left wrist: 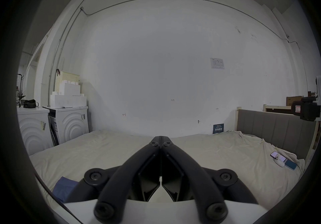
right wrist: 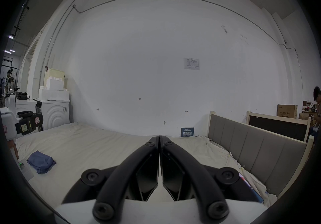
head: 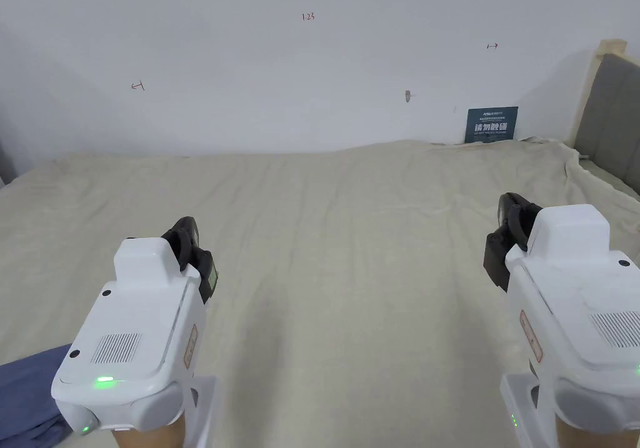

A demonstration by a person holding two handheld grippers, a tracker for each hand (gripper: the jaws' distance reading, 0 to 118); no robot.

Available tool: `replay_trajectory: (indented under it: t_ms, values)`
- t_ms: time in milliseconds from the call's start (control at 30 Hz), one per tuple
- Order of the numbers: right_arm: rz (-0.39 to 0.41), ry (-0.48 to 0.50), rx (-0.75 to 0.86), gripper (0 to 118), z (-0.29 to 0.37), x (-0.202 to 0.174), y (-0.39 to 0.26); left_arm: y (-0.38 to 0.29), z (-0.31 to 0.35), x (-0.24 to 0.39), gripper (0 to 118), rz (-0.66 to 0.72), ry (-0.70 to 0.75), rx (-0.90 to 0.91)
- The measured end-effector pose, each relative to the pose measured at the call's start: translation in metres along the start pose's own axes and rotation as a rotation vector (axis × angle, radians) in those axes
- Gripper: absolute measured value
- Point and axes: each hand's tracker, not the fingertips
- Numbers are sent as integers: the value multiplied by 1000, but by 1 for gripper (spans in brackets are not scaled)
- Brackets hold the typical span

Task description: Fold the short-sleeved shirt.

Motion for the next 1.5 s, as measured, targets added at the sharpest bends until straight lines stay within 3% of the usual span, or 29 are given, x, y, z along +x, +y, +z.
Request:
replay_trajectory:
  t_ms: [1500]
  values:
    - [11, -5, 6, 0, 4, 1, 2, -2, 2, 0, 0, 6, -11, -1]
